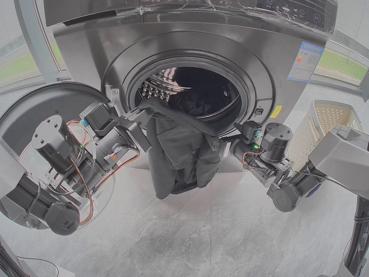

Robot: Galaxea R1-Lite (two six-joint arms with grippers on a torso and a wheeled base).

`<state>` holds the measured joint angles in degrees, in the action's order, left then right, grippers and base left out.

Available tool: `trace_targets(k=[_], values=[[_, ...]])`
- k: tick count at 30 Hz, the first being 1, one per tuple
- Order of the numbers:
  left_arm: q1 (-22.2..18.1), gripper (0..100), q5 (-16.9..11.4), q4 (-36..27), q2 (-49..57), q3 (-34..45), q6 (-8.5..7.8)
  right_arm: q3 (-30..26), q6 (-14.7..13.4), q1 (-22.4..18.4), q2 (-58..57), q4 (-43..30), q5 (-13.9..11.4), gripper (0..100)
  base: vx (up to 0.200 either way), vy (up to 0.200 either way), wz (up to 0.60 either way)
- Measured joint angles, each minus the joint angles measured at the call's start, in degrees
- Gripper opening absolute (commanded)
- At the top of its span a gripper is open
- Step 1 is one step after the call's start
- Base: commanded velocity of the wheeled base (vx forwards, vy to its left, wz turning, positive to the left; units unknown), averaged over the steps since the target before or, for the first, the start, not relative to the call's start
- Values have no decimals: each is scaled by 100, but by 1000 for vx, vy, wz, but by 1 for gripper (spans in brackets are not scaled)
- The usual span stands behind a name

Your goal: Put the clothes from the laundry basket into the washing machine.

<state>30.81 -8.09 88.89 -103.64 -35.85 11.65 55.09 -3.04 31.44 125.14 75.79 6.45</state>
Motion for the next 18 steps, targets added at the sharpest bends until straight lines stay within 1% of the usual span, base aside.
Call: trace_targets(k=[5, 11, 18], values=[[-16, 0, 0, 1, -27, -4, -6, -5, 50, -107, -88, -16, -79, 100, 0, 0, 0], [-11, 0, 0, 4, -44, -22, -5, -74, 85, -149, -195, -35, -93, 100, 0, 0, 0], [6, 0, 0, 1, -35, -13, 0, 100, 74, -55, -138, -39, -88, 100, 0, 0, 0]])
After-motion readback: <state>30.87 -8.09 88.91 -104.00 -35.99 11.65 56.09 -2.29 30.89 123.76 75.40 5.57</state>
